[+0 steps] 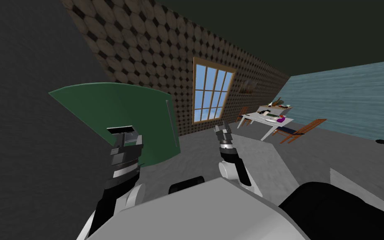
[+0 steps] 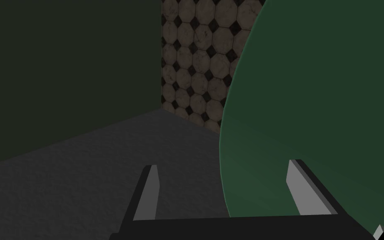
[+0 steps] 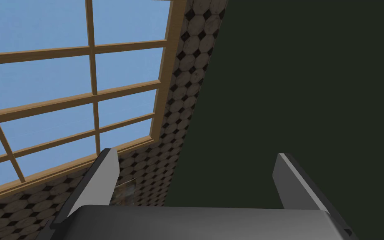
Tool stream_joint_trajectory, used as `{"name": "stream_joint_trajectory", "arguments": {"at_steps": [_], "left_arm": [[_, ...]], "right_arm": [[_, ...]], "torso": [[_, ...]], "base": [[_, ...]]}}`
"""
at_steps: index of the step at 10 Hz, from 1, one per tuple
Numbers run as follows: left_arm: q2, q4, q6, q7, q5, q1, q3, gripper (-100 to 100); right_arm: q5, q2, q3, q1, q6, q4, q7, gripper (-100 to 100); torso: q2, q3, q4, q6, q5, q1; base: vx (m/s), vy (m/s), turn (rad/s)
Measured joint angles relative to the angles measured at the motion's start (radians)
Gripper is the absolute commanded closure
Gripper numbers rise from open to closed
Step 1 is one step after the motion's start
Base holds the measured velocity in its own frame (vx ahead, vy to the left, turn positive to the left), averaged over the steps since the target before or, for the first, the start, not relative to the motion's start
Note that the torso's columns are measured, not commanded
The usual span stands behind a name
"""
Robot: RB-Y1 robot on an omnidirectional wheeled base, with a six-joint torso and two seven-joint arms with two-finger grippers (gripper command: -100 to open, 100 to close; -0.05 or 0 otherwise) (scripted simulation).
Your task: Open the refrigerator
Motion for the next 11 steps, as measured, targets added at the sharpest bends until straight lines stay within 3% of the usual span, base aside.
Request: {"name": "stream_joint_trajectory", "arguments": {"at_steps": [2, 9, 10, 11], "left_arm": [[0.000, 0.000, 0.000, 0.000, 0.000, 0.000, 0.000, 0], [0.000, 0.000, 0.000, 0.000, 0.000, 0.000, 0.000, 0], [0.000, 0.000, 0.000, 0.000, 0.000, 0.000, 0.000, -100], [0.022, 0.008, 0.009, 0.005, 0.002, -0.017, 0.003, -100]], "right_arm": [[0.000, 0.000, 0.000, 0.000, 0.000, 0.000, 0.000, 0], [0.000, 0.000, 0.000, 0.000, 0.000, 0.000, 0.000, 0], [0.000, 0.000, 0.000, 0.000, 0.000, 0.000, 0.000, 0], [0.000, 0.000, 0.000, 0.000, 0.000, 0.000, 0.000, 0]], "torso": [[0.104, -0.209, 0.105, 0.000, 0.000, 0.000], [0.618, -1.234, 0.617, 0.000, 0.000, 0.000], [0.691, -1.382, 0.691, 0.000, 0.000, 0.000], [0.725, -1.451, 0.724, 0.000, 0.000, 0.000]], "base": [[0.000, 0.000, 0.000], [0.000, 0.000, 0.000], [0.009, -0.002, 0.044], [0.010, -0.006, 0.066]]}}
